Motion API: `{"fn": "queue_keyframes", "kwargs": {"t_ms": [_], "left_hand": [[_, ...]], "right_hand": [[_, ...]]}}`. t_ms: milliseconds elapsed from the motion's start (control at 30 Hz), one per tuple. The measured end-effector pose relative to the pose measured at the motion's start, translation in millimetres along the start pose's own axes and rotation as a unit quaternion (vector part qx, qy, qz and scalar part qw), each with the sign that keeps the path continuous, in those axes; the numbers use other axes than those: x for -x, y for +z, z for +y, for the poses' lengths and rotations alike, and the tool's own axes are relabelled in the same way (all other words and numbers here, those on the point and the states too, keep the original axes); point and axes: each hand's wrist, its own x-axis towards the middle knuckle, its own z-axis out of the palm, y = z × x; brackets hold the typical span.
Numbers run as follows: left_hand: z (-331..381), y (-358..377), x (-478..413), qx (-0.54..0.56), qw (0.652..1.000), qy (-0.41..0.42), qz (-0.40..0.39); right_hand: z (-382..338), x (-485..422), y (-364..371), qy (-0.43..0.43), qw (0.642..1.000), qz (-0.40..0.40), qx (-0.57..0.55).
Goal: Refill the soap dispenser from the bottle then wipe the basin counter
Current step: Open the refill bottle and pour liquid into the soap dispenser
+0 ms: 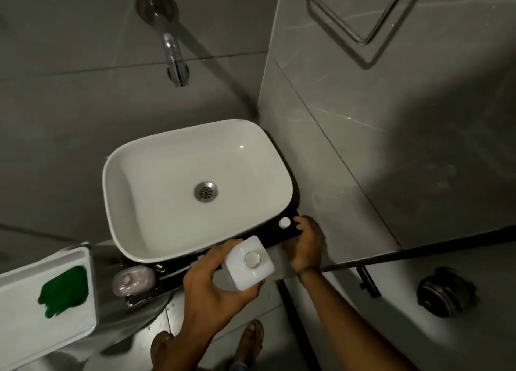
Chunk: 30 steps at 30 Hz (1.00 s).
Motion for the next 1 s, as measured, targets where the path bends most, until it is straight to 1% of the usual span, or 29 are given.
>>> {"fn": "queue_keyframes", "kwargs": {"t_ms": [33, 67, 100, 133, 167, 200, 233, 333, 367, 400, 467, 533, 567, 633, 667, 700, 733, 867, 933, 1000], "left_hand": [[4, -3, 1, 0.001, 1.000, -0.002, 0.006], [8, -5, 1, 0.002, 1.000, -0.002, 0.011], [13, -9, 1, 0.004, 1.000, -0.001, 0.015], [18, -13, 1, 0.006, 1.000, 0.000, 0.019], [23, -16, 2, 0.006, 1.000, 0.002, 0.022], [30, -20, 4, 0.007, 1.000, 0.005, 0.026], [36, -22, 5, 0.008, 0.999, 0.006, 0.031], [54, -36, 11, 0.023, 0.998, -0.005, 0.058], [58, -42, 13, 0.033, 0.998, -0.004, 0.059], [59, -48, 15, 0.044, 0.998, -0.001, 0.050], [55, -67, 20, 0.067, 0.997, -0.001, 0.031], [39, -94, 26, 0.073, 0.996, -0.007, 0.043], [26, -109, 29, 0.068, 0.996, -0.009, 0.065], [-13, -146, 38, 0.063, 0.989, -0.028, 0.131], [-35, -163, 43, 0.060, 0.985, -0.047, 0.153], [-56, -178, 46, 0.050, 0.984, -0.071, 0.159], [-77, -189, 49, 0.033, 0.985, -0.093, 0.145], [-144, -200, 43, -0.036, 0.989, -0.142, 0.019], [-164, -195, 33, -0.054, 0.987, -0.152, -0.014], [-176, -191, 23, -0.059, 0.986, -0.155, -0.028]], "right_hand": [[4, 20, -9, -0.036, 0.998, -0.056, 0.014], [9, 42, -18, -0.095, 0.986, -0.122, 0.063], [12, 66, -25, -0.149, 0.968, -0.172, 0.102], [11, 88, -27, -0.192, 0.955, -0.202, 0.106], [10, 106, -24, -0.220, 0.947, -0.213, 0.096], [1, 124, -18, -0.241, 0.943, -0.215, 0.075], [-8, 139, -11, -0.243, 0.947, -0.206, 0.044], [-36, 171, 10, -0.238, 0.946, -0.187, -0.120], [-44, 176, 20, -0.206, 0.950, -0.164, -0.169], [-52, 179, 27, -0.190, 0.946, -0.157, -0.209], [-65, 185, 41, -0.167, 0.946, -0.129, -0.244], [-70, 189, 52, -0.223, 0.952, -0.092, -0.190], [-71, 190, 57, -0.246, 0.952, -0.081, -0.164], [-70, 190, 67, -0.255, 0.954, -0.072, -0.140], [-71, 192, 71, -0.249, 0.955, -0.073, -0.142], [-73, 194, 74, -0.242, 0.955, -0.082, -0.148], [-74, 196, 77, -0.233, 0.955, -0.092, -0.159], [-82, 205, 92, -0.225, 0.953, -0.113, -0.167], [-85, 208, 97, -0.227, 0.955, -0.111, -0.153], [-91, 210, 101, -0.242, 0.955, -0.107, -0.135]]}}
